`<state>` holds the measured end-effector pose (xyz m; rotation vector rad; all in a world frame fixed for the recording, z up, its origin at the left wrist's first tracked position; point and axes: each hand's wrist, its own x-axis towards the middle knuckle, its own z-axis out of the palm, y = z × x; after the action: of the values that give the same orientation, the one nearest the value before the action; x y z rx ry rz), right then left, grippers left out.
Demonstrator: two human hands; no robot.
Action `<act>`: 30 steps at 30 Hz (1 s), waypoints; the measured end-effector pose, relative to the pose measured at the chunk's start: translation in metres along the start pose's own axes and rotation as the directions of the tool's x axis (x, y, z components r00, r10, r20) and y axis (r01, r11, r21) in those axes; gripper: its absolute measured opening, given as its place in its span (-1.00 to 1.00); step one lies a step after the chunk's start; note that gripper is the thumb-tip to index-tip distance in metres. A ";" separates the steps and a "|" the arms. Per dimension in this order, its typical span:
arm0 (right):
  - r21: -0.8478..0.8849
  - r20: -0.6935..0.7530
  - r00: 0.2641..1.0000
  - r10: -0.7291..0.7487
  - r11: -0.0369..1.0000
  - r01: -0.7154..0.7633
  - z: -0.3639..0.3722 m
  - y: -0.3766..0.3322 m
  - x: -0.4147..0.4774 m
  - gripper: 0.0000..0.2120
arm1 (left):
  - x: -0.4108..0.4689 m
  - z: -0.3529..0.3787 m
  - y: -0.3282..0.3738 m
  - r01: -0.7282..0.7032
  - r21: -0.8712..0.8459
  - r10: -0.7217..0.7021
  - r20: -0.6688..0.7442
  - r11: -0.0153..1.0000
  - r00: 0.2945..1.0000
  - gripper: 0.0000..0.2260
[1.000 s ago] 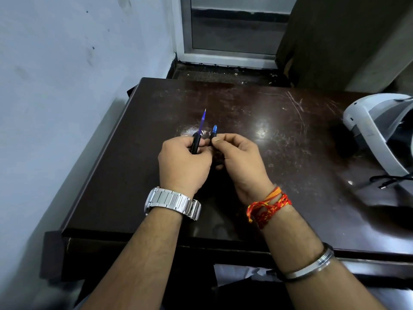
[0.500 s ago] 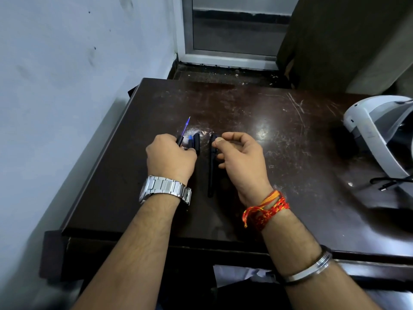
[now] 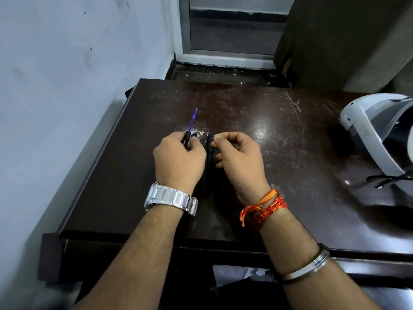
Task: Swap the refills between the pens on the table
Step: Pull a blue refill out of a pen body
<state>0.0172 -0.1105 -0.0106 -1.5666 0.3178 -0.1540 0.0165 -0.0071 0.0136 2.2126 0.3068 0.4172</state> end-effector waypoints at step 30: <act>0.126 -0.013 1.000 -0.024 0.992 0.025 -0.008 0.001 0.004 -0.85 | -0.020 -0.005 0.005 -0.033 0.040 0.024 0.198 0.999 0.980 -0.83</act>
<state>0.0189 -0.1193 -0.0116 -1.4448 0.2926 -0.1987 -0.0030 -0.0136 0.0162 2.2820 0.1783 0.2046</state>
